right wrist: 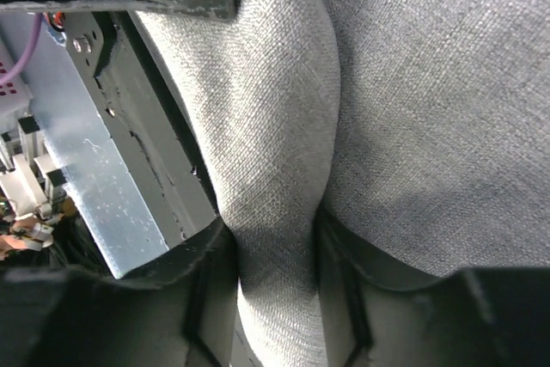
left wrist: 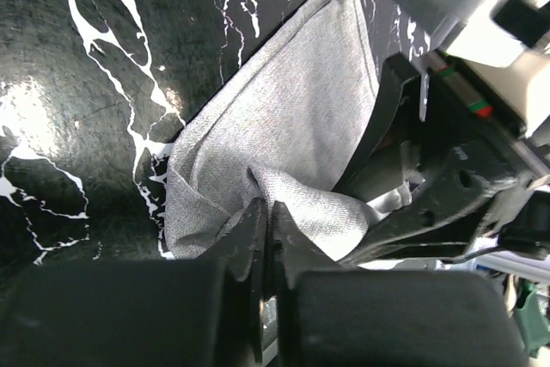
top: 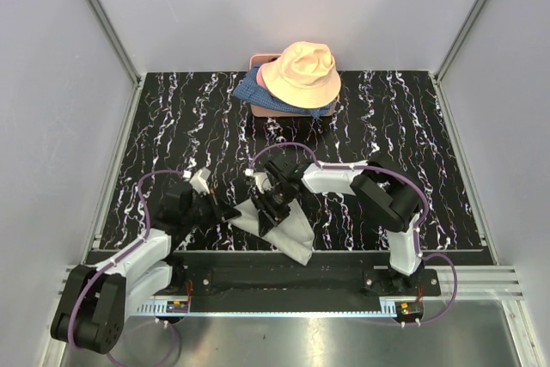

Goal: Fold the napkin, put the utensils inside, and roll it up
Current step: Roll the napkin with the utensil

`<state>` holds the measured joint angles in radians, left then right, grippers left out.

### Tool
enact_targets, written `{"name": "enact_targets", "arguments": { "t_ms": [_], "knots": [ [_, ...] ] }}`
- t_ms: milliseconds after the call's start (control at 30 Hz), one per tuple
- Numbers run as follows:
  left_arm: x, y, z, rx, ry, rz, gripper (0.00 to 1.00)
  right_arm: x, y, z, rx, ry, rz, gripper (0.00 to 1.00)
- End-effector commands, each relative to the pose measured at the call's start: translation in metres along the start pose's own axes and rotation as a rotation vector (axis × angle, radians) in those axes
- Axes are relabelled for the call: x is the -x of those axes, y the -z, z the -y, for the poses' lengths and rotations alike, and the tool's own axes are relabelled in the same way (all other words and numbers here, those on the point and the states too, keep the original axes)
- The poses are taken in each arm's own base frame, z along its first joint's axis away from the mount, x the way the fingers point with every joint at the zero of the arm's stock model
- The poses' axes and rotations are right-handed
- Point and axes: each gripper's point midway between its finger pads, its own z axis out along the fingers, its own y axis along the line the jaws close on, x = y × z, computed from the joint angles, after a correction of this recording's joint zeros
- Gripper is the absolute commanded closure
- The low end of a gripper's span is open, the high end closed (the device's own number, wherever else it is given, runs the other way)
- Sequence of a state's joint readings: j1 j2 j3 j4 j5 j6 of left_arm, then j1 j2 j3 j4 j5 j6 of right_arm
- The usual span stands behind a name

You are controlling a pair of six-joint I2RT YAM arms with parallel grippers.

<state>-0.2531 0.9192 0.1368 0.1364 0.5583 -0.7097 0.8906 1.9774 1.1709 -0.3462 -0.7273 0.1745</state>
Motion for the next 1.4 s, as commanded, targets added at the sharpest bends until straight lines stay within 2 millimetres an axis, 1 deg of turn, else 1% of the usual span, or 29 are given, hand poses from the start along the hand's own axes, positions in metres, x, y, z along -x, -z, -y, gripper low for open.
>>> {"name": "enact_targets", "arguments": {
  "t_ms": [0,100,133,233,367,467,633,733,767,800,833,867,933,1000,1033,1100,1167,1200,1233,1267,1367],
  "knots": [
    [0.001,-0.002,0.0,-0.008,-0.008,-0.003,1.0,0.011,0.009,0.019,-0.068,-0.016,0.034,0.48],
    [-0.003,-0.003,-0.007,0.03,0.015,-0.022,1.0,0.013,0.013,0.02,-0.055,-0.031,0.044,0.41],
    [-0.004,-0.003,-0.01,0.047,0.023,-0.03,1.0,0.014,0.014,0.021,-0.051,-0.035,0.044,0.36],
    [-0.005,-0.004,-0.018,0.089,0.039,-0.04,1.0,0.015,0.016,0.019,-0.033,-0.035,0.048,0.29],
    [-0.006,-0.005,-0.021,0.109,0.048,-0.055,1.0,0.02,0.022,0.015,-0.009,-0.031,0.065,0.24],
    [-0.006,-0.005,-0.023,0.122,0.053,-0.063,1.0,0.024,0.027,0.013,0.004,-0.028,0.079,0.22],
    [-0.006,-0.005,-0.024,0.136,0.06,-0.071,1.0,0.036,0.043,0.011,-0.019,-0.011,0.131,0.19],
    [-0.006,-0.005,-0.026,0.153,0.064,-0.078,1.0,0.044,0.054,0.009,-0.068,0.024,0.175,0.19],
    [-0.006,-0.006,-0.027,0.158,0.06,-0.079,1.0,0.05,0.062,0.008,-0.104,0.05,0.21,0.19],
    [-0.004,-0.006,-0.027,0.163,0.063,-0.079,1.0,0.051,0.065,0.008,-0.125,0.064,0.224,0.19],
    [-0.003,-0.006,-0.028,0.172,0.064,-0.08,1.0,0.051,0.069,0.015,-0.184,0.073,0.245,0.19],
    [-0.001,-0.007,-0.027,0.174,0.057,-0.078,1.0,0.056,0.077,0.009,-0.209,0.106,0.279,0.19],
    [0.001,-0.008,-0.029,0.189,0.055,-0.078,1.0,0.056,0.082,0.003,-0.273,0.161,0.313,0.2],
    [0.001,-0.007,-0.031,0.207,0.057,-0.086,1.0,0.052,0.08,0.0,-0.31,0.191,0.319,0.22],
    [0.002,-0.008,-0.032,0.212,0.056,-0.084,1.0,0.049,0.075,-0.007,-0.333,0.222,0.316,0.23],
    [0.004,-0.008,-0.031,0.214,0.054,-0.086,1.0,0.044,0.067,-0.012,-0.347,0.245,0.302,0.25],
    [0.006,-0.009,-0.03,0.211,0.048,-0.083,1.0,0.037,0.053,-0.016,-0.359,0.267,0.272,0.26],
    [0.007,-0.009,-0.03,0.214,0.049,-0.085,1.0,0.036,0.049,-0.017,-0.362,0.27,0.266,0.26],
    [0.008,-0.009,-0.03,0.212,0.045,-0.085,1.0,0.034,0.042,-0.013,-0.371,0.265,0.248,0.26],
    [0.008,-0.01,-0.029,0.212,0.044,-0.084,1.0,0.031,0.037,-0.014,-0.369,0.272,0.234,0.26],
    [0.01,-0.01,-0.029,0.215,0.041,-0.085,1.0,0.026,0.025,-0.01,-0.368,0.268,0.2,0.27]
  ]
}}
